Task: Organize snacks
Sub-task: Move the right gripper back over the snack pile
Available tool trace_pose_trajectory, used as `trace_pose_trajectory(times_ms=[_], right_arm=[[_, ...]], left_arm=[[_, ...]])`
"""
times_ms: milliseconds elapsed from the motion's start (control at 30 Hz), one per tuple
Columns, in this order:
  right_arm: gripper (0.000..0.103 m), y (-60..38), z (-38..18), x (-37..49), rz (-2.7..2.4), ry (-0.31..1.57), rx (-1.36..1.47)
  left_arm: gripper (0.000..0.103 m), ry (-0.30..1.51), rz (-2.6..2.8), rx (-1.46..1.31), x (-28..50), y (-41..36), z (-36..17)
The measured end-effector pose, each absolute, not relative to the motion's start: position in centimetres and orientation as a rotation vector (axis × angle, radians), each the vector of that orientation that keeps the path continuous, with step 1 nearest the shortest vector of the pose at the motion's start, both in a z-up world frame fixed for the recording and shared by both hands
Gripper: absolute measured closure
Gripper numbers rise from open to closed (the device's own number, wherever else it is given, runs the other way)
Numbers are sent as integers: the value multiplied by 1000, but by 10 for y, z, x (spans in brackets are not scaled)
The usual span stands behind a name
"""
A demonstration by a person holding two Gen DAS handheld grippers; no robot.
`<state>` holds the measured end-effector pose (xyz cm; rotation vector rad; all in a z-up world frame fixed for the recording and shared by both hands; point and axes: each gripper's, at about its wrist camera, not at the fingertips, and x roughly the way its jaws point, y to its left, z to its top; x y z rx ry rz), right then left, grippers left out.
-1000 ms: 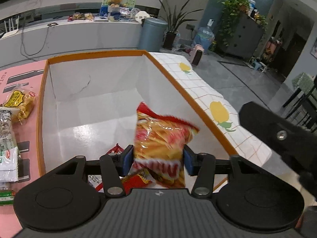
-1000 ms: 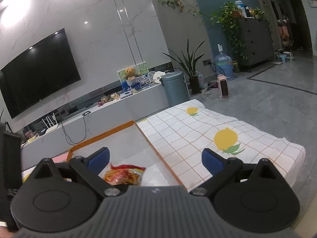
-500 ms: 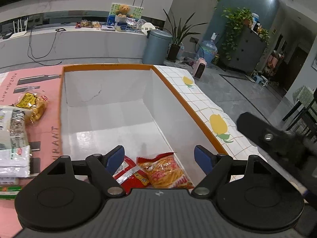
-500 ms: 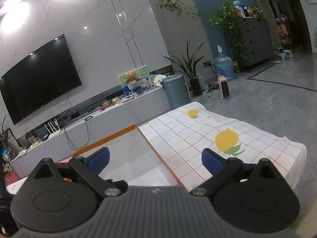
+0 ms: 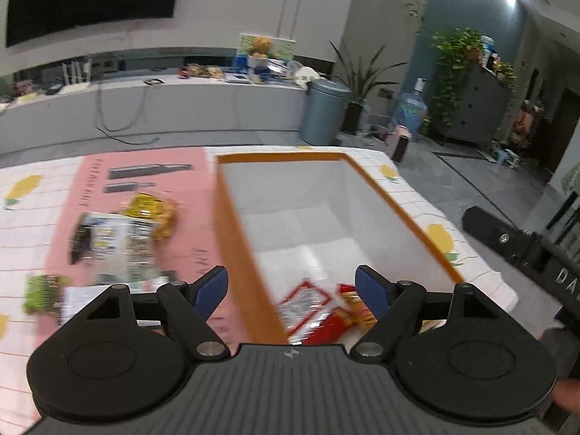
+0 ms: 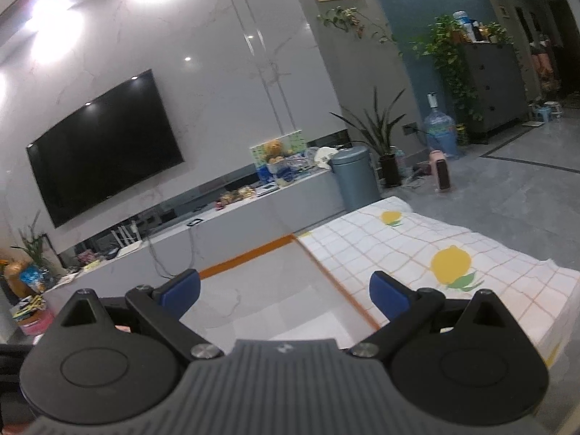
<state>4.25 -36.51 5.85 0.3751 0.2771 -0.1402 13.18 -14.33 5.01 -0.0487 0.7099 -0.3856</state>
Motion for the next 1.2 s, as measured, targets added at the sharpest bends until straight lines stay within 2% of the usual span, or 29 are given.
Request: trace_pose_trajectory(times_ms=[200, 333, 400, 633, 733, 833, 933, 967, 1033, 1100, 1200], right_arm=[[6, -352, 63, 40, 51, 259, 510], [6, -328, 70, 40, 92, 248, 456], [6, -316, 70, 41, 118, 251, 436], [6, -266, 68, 45, 229, 284, 352], [6, -243, 62, 50, 277, 316, 327], [6, -220, 52, 56, 319, 359, 291], [6, -203, 42, 60, 345, 392, 261], [6, -200, 39, 62, 354, 406, 256], [6, -194, 33, 66, 356, 427, 234], [6, -190, 27, 70, 353, 442, 204], [4, -181, 16, 75, 349, 468, 151]], left_arm=[[28, 682, -316, -64, 115, -102, 49], [33, 688, -318, -14, 106, -87, 48], [52, 669, -299, 15, 98, -78, 46], [53, 628, -272, -81, 89, -35, 45], [46, 603, -247, -139, 84, -18, 46], [46, 603, -241, -198, 84, -1, 47], [30, 561, -174, -101, 83, 5, 48], [21, 550, -159, -74, 84, 8, 48], [20, 536, -151, -69, 84, 16, 46], [11, 551, -153, -89, 88, 23, 44], [7, 562, -142, -107, 93, 31, 38]])
